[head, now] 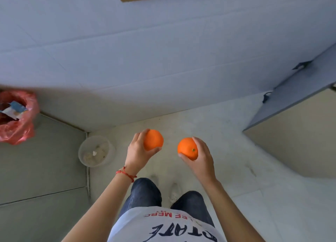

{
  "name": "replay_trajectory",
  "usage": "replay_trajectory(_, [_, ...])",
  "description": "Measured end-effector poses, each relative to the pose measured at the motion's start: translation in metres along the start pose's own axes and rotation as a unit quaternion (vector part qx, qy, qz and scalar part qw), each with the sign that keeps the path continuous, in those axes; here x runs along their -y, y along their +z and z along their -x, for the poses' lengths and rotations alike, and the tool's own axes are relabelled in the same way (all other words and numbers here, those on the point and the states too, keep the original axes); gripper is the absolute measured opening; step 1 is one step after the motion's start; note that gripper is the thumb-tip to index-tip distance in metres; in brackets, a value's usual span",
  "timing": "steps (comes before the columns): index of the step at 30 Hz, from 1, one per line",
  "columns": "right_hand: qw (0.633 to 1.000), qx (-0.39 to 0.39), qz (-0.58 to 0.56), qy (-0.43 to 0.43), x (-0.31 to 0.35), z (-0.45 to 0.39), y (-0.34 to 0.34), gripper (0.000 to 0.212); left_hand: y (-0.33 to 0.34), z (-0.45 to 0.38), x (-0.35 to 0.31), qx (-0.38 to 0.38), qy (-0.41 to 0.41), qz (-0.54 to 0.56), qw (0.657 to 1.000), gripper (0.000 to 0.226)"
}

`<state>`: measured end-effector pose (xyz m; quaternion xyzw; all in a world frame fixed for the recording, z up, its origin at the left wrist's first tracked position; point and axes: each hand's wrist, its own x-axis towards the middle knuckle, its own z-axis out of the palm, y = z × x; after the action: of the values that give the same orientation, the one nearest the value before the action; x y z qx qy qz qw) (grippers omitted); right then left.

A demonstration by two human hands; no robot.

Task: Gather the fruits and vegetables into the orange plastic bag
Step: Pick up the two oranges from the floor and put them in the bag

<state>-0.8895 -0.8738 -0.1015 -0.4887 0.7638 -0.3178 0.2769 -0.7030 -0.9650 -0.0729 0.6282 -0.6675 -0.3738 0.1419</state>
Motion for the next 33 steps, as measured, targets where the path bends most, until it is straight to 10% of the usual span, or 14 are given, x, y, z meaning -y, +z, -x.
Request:
replay_trajectory(13, [0.938,-0.245,-0.065,0.235,-0.021,0.045,-0.030,0.075,0.050,-0.056,-0.076,0.245,0.225,-0.091,0.938,0.076])
replay_trajectory(33, [0.628,-0.561,-0.124,0.525,-0.018,0.304,-0.018,0.074,0.193,0.147,-0.146,0.544,0.491,-0.167,0.659,0.074])
